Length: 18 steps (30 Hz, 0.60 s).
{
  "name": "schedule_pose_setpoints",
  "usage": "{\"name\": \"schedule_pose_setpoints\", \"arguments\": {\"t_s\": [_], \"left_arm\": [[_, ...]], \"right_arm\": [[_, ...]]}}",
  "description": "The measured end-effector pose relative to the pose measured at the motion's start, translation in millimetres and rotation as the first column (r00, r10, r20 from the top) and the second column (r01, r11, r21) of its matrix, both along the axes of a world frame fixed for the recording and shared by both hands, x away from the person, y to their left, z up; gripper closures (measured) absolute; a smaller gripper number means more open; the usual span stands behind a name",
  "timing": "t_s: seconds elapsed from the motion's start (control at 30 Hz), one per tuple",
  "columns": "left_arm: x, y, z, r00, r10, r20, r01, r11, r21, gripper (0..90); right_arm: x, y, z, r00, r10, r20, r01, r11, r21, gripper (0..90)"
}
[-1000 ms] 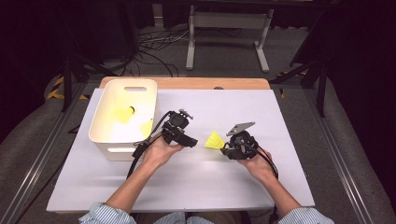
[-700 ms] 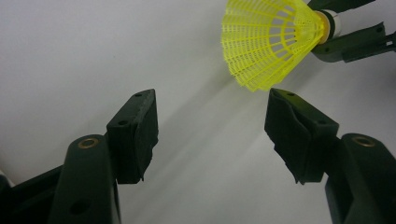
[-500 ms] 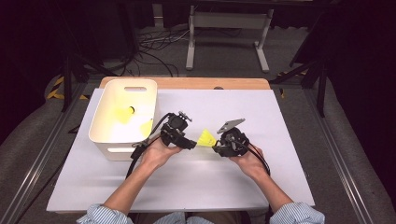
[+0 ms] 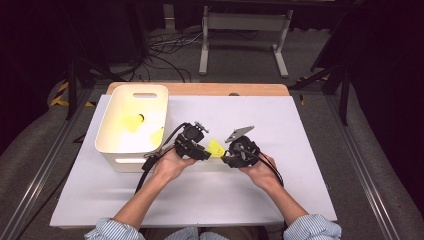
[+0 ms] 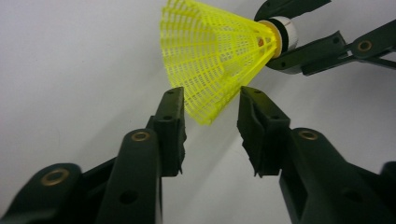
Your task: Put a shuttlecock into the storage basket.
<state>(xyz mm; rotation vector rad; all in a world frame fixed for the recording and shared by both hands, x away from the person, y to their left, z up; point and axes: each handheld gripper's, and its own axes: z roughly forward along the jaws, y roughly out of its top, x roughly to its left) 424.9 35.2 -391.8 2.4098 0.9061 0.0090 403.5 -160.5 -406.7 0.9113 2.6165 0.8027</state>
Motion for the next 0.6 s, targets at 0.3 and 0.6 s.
{"name": "schedule_pose_setpoints", "arguments": {"t_s": [0.3,0.6], "left_arm": [[-2.1,0.0,1.6,0.9996,-0.024,0.014,0.023,0.9994,0.027,82.4],[-4.1,-1.5,6.4,0.9980,-0.052,0.036,0.049,0.9970,0.059,90.0]], "right_arm": [[1.9,4.9,-0.3,0.9999,0.012,-0.002,-0.012,0.9999,-0.002,63.3],[1.8,5.3,-0.4,0.9998,0.018,0.006,-0.018,0.9998,0.004,62.8]]}}
